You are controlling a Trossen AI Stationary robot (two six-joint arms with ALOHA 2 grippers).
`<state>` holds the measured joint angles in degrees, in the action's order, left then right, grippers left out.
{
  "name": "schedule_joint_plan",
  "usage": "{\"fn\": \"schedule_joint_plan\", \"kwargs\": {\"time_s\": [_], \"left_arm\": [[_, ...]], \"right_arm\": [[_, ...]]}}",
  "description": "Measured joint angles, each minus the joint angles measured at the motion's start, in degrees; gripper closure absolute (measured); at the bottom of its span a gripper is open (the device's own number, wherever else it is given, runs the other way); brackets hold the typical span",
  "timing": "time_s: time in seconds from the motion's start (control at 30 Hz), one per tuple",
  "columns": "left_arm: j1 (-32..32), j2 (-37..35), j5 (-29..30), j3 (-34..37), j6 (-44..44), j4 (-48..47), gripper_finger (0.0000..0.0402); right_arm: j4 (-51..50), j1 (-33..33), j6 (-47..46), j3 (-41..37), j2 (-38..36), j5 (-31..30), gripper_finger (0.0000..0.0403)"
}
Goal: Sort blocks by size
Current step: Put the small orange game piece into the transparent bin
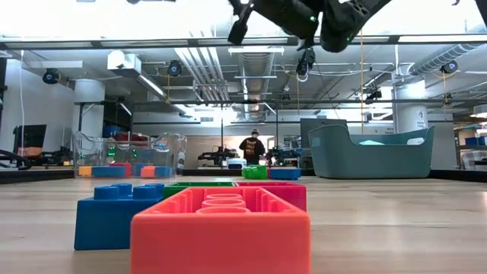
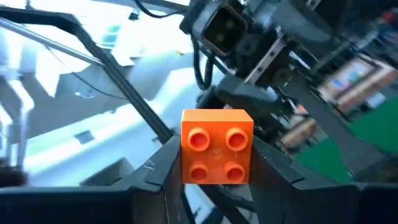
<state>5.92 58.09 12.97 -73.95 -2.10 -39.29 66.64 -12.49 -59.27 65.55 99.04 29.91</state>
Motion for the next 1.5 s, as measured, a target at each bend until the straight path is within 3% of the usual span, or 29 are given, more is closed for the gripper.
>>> {"fn": "schedule_joint_plan", "kwargs": {"time_s": [0.13,0.33,0.67,1.07,1.5], "left_arm": [[-3.3,1.4,-4.0,0.0,-7.0,8.3,0.0166],[-6.9,3.2,-4.6,0.0,-13.1,11.6,0.0166],[-7.1,7.7,-1.5,0.0,-20.5,17.6,0.0166],[-7.1,11.8,0.4,0.0,-24.5,17.3,0.0171],[-7.1,11.8,0.7,0.0,-25.0,17.3,0.0272]], "right_arm": [[-0.2,1.1,2.1,-0.6,0.6,-2.0,0.0270],[-0.3,1.2,1.9,1.5,0.5,-3.0,0.0270],[-4.6,1.2,1.4,2.7,0.5,-3.0,0.0270],[-5.0,1.4,1.5,2.6,0.5,-2.9,0.0270],[-5.6,1.4,-0.8,2.6,0.5,-2.9,0.0270]]}}
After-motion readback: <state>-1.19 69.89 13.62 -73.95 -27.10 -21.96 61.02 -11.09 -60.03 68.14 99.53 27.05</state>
